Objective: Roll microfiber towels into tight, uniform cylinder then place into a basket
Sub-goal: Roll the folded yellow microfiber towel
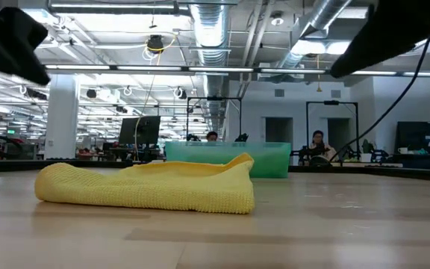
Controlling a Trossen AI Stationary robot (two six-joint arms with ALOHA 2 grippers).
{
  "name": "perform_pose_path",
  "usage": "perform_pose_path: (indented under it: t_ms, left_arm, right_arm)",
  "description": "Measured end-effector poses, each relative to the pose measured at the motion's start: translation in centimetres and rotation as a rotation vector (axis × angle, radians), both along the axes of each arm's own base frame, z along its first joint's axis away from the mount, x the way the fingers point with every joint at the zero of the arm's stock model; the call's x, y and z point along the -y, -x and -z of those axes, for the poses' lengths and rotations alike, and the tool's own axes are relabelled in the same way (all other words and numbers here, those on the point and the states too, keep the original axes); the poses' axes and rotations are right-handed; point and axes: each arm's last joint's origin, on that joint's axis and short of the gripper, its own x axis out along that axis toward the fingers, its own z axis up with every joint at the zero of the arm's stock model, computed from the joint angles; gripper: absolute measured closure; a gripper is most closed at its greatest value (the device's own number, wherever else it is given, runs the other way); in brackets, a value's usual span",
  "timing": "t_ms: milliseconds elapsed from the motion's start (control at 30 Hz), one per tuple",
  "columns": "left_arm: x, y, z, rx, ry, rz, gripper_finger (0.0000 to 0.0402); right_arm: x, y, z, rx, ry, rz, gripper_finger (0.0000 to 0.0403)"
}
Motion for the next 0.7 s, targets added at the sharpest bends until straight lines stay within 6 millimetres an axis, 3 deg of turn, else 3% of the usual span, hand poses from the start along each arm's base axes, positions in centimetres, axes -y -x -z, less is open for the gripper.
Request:
perform_pose_path:
  t_ms: [267,533,700]
  left_arm:
    - [-0.1,0.1,0.0,0.201,0.087,0.127,0.0212]
    - [1.0,-0.8,2.0,0.166,0.036,0.216,0.0212]
    - [1.6,-1.3,3.7,0.142,-0.01,0.261,0.0212]
  right_arm:
    - [-2.5,-2.8,1.3,0.15,0.02,-0.195,0.0275]
    - [-4.5,-5.5,4.0,0.249,0.134,-0.343,0.0275]
    - [-5.0,-6.7,4.8,0.237,0.094,-0.385,0.0275]
